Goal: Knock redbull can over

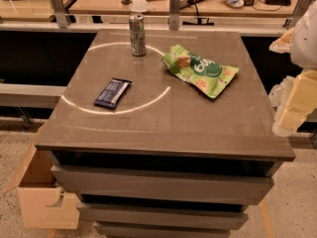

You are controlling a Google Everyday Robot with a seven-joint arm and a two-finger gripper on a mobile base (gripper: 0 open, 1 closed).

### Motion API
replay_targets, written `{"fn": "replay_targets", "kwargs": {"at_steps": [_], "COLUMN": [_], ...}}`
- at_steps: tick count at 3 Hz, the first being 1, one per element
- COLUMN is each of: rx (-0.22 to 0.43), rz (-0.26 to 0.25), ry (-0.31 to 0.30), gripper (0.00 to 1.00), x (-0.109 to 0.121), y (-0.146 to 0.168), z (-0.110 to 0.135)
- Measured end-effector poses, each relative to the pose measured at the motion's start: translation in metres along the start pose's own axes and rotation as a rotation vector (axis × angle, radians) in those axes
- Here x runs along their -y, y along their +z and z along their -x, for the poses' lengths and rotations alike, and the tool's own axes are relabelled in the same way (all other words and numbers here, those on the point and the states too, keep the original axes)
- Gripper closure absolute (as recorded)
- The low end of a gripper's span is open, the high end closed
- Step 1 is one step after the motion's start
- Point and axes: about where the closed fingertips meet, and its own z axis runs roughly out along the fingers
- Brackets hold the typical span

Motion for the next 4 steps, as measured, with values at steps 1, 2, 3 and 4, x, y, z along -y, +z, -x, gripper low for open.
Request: {"fn": "replay_targets", "kwargs": {"at_steps": [1,2,3,4], "rx": [0.0,0.103,0.399,0.551], "rz": [0.0,-0.029,-0.106,-0.105], "ry": [0.0,0.032,0.12,0.133], "gripper": [0.0,0.0,0.0,0.0], "x": [0.0,0.013,0.07,0.104], "y": [0.0,0.003,0.016,0.031], "z": [0.0,0.003,0.009,0.031]}}
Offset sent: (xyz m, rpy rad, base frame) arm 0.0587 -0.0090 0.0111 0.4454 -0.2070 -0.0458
